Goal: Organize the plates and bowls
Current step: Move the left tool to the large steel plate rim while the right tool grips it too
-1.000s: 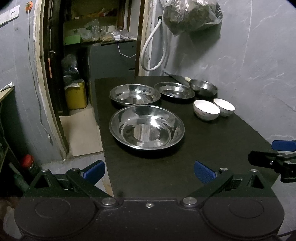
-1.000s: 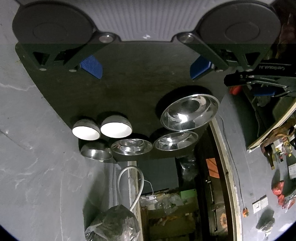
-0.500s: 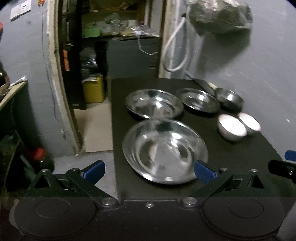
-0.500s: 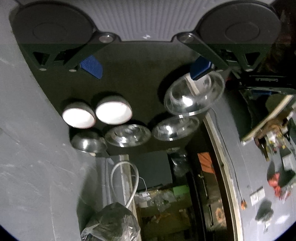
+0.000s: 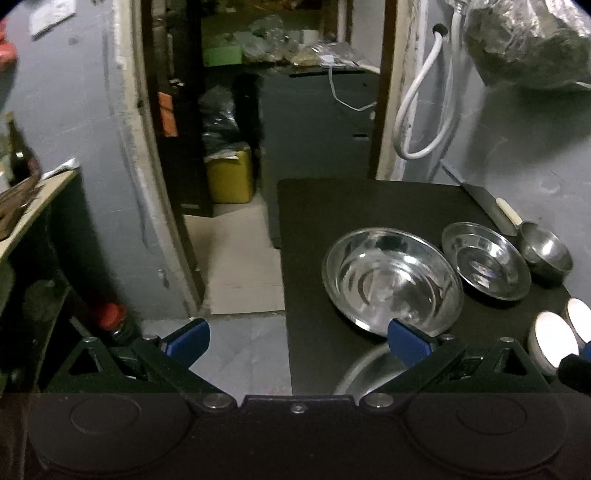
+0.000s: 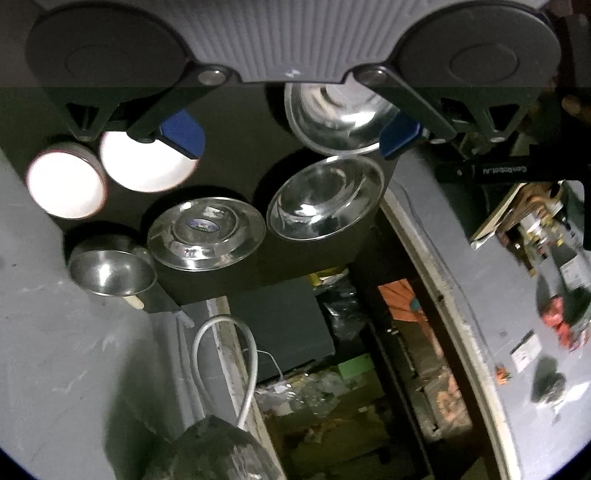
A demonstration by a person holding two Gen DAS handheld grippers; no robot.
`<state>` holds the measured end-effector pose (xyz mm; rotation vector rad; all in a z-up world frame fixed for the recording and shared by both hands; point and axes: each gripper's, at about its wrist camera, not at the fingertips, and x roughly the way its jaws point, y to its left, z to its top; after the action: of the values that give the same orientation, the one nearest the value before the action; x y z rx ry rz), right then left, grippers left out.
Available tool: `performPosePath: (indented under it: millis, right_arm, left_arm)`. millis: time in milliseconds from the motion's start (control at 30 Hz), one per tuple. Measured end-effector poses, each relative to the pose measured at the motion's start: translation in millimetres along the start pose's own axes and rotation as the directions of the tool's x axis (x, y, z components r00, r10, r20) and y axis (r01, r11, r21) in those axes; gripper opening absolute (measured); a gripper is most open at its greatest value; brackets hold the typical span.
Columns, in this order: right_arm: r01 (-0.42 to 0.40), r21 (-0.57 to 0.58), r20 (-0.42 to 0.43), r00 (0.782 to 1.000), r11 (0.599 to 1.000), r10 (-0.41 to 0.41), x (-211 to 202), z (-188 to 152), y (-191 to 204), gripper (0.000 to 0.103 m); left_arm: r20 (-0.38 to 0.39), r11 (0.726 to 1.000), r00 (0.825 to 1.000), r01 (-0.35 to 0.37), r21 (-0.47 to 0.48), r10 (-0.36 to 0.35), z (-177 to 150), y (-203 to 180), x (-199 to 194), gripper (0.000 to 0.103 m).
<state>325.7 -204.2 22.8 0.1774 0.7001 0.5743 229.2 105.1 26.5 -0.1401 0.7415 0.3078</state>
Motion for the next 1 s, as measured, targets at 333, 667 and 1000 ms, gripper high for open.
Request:
performPosePath:
  millis: [333, 667, 1000]
  right_arm:
    - [0.102, 0.098, -0.028, 0.995, 0.99, -0.1, 75.5, 15.9, 8.4, 0.088]
    - [0.157, 0.144, -0.068, 0.987, 0.977, -0.149, 118.4, 13.2, 15.8, 0.062]
    - [0.17, 0.157, -0.093, 0.983, 0.973, -0.156, 132.5, 11.0, 17.2, 0.024]
  left_arm:
    - [-0.094, 0.988, 0.985, 0.147, 0.044, -0.142, 43.9, 16.9, 94.7, 0.091]
    - [-0.178, 0.974, 0.964, 0.215, 0.068, -0.2, 50.7, 12.1, 143.6, 0.07]
    - [-0.232, 0.967, 0.946, 0.247, 0.063, -0.226, 45.8, 9.8, 157.1, 0.042]
